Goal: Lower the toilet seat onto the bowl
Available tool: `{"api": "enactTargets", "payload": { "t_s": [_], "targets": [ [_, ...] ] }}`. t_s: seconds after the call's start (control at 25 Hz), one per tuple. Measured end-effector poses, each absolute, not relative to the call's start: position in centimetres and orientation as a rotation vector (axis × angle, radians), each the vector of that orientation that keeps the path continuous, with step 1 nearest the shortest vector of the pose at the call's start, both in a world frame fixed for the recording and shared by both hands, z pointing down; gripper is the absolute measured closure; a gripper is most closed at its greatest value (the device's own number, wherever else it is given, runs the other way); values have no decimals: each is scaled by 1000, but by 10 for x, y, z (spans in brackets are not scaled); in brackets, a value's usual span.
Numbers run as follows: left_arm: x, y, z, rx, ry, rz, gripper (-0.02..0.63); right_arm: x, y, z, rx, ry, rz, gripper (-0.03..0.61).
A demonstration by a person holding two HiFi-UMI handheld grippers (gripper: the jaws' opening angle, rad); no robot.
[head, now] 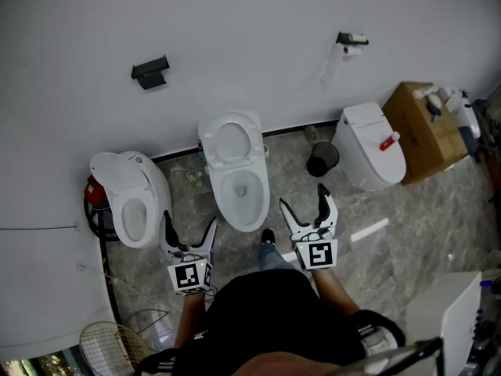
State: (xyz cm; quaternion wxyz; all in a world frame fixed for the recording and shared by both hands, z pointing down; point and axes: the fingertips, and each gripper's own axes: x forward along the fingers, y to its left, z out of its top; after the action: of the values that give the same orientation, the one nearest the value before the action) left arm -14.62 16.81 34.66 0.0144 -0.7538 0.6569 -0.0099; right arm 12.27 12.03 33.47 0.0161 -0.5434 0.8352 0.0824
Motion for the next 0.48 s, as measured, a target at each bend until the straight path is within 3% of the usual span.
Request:
{"api": "enactTargets", "payload": {
  "t_s": [0.48],
  "targets": [
    [-106, 29, 363, -2367, 2071, -136, 98, 136, -17, 355, -1563, 2730, 181, 167]
  ]
}}
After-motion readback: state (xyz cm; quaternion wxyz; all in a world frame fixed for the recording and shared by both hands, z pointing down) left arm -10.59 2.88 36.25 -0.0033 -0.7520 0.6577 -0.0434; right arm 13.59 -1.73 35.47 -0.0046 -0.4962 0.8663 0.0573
